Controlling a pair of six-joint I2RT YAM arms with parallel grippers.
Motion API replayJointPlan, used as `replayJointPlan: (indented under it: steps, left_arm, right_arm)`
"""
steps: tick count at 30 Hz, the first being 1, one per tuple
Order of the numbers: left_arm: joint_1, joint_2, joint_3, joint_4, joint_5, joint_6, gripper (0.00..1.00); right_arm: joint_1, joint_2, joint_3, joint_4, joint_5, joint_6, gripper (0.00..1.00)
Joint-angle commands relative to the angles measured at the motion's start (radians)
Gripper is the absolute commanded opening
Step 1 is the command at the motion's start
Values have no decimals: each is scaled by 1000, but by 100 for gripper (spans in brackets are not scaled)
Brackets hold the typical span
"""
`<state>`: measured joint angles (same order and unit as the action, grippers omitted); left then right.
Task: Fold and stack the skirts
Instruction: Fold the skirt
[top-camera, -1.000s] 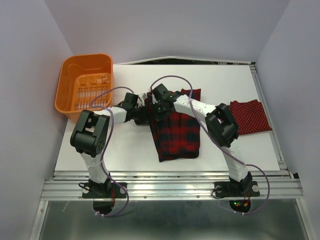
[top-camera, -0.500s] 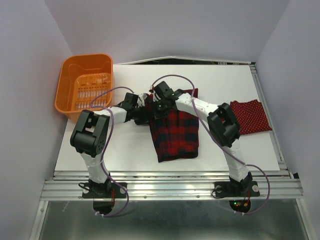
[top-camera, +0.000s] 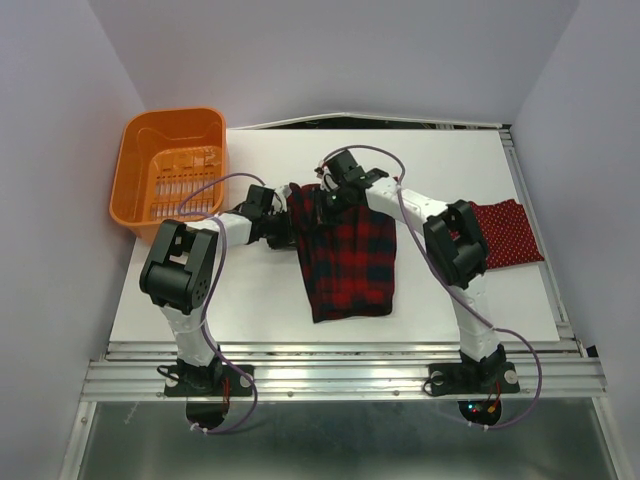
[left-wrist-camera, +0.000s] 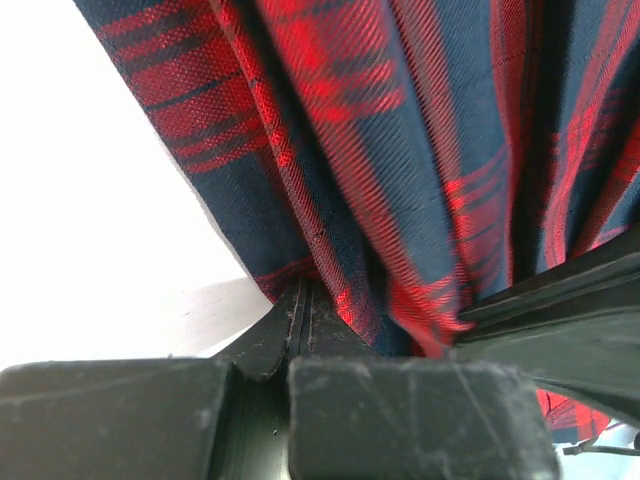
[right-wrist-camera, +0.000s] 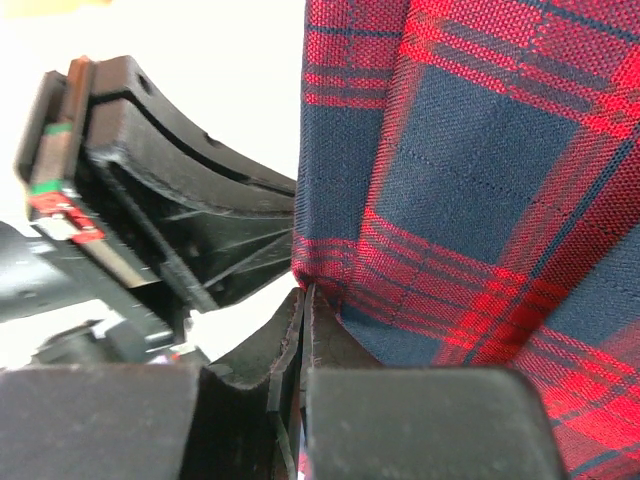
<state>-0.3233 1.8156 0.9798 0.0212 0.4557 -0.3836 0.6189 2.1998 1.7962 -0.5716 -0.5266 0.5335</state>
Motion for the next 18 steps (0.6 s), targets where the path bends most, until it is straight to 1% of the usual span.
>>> replayJointPlan:
  steps: [1,7,10,14,16,17,18]
  left_arm:
    - [9,-10,-27,-30,-58,22,0]
    - [9,1,-33,-27,-57,20,0]
    - [9,2,-32,-27,-55,18,0]
    - [9,2,-23,-29,-49,25,0]
    - [10,-4,-18,-32,-43,32,9]
    - [13,-16,-16,-41,-38,35,17]
    - [18,-24,-12,-49,-34,46,21]
  right_arm:
    - [-4,-26,-4,99,-151,108,1]
    - [-4,24,-18,157,-228,183,1]
    - [-13,44,-23,165,-220,181,1]
    - [-13,64,-76,197,-211,181,1]
    - [-13,77,-104,210,-207,181,1]
    - [-13,86,-104,217,-211,183,4]
    - [-13,109,-101,219,-217,178,4]
